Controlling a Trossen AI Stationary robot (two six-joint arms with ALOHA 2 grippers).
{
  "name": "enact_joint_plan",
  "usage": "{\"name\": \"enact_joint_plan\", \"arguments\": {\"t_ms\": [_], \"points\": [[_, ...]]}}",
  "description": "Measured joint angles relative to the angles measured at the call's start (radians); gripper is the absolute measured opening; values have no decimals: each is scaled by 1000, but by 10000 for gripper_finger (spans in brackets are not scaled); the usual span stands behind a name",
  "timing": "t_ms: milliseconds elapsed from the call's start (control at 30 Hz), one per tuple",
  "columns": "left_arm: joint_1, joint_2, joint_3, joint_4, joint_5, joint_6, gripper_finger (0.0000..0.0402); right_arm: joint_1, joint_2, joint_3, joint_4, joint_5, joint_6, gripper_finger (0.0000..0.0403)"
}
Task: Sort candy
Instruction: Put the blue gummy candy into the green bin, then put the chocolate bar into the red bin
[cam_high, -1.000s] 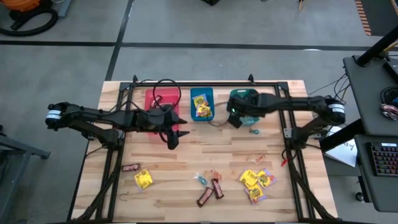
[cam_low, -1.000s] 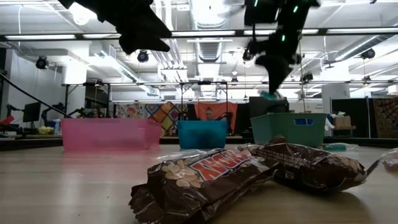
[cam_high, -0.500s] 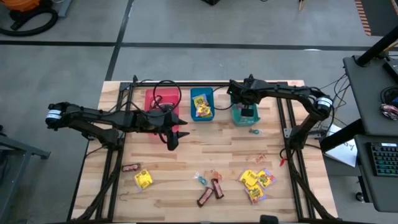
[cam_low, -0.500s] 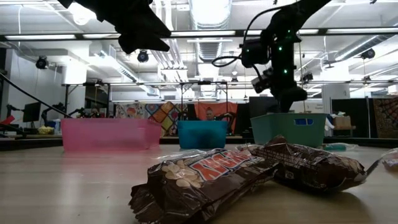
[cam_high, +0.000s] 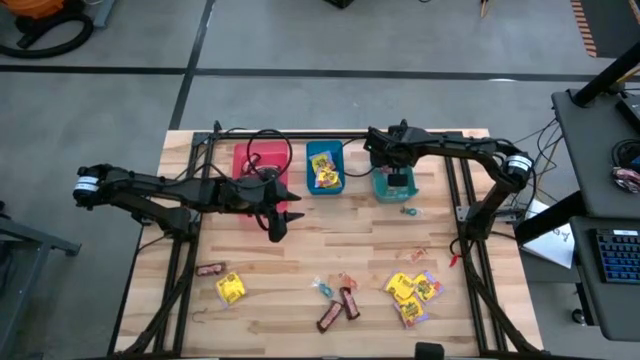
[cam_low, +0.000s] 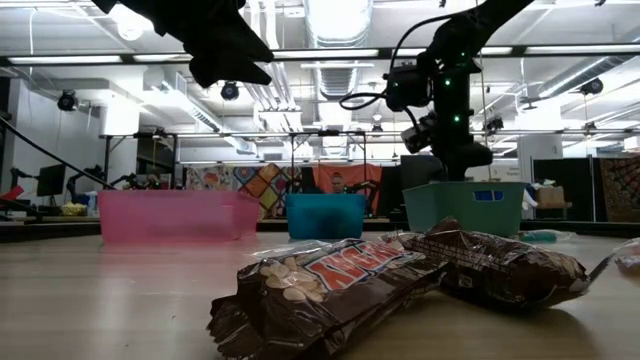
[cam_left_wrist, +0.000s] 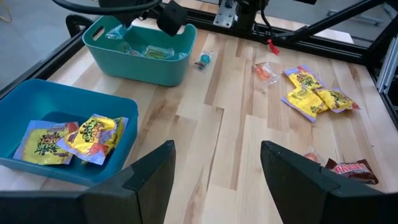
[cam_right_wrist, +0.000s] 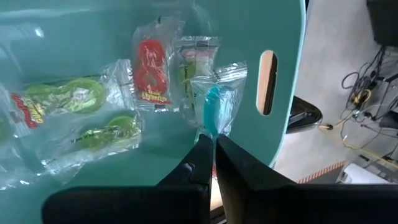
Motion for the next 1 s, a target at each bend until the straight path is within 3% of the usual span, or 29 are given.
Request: {"name": "enact_joint_plan", "arguments": {"t_ms": [133,433,633,1000], "points": [[0,0,0,-1,0,0,220,0,0,0,0,-6,47,28],[-17,0,0,-8,0,-19,220,0,-2,0,0,4,76,114],[-96,0,0,-67,14,-65,220,8,-25,32,-49,3,243,139],[-286,1,5,-460,29,-523,220,116,-179,68,-123,-16,526,121]]}}
